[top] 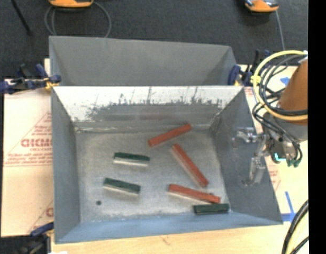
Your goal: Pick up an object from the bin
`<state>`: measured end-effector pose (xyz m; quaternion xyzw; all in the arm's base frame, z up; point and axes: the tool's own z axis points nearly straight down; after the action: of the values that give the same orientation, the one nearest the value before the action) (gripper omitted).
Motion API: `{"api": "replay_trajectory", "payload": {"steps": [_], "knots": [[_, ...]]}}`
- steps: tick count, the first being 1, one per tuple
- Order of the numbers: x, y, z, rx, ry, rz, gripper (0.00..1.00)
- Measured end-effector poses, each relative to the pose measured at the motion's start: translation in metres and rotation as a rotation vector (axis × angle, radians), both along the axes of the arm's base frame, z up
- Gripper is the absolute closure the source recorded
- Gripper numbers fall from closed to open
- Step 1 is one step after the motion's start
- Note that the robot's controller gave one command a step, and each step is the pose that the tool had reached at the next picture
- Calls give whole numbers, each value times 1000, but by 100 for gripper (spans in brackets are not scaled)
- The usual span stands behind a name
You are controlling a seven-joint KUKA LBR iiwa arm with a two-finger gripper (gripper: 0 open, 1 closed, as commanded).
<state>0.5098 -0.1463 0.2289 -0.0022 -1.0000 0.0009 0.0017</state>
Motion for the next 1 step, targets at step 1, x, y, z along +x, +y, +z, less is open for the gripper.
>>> {"api": "replay_trajectory", "payload": {"steps": [1], "knots": [[-30, 57, -159, 1, -13, -195, 0]]}}
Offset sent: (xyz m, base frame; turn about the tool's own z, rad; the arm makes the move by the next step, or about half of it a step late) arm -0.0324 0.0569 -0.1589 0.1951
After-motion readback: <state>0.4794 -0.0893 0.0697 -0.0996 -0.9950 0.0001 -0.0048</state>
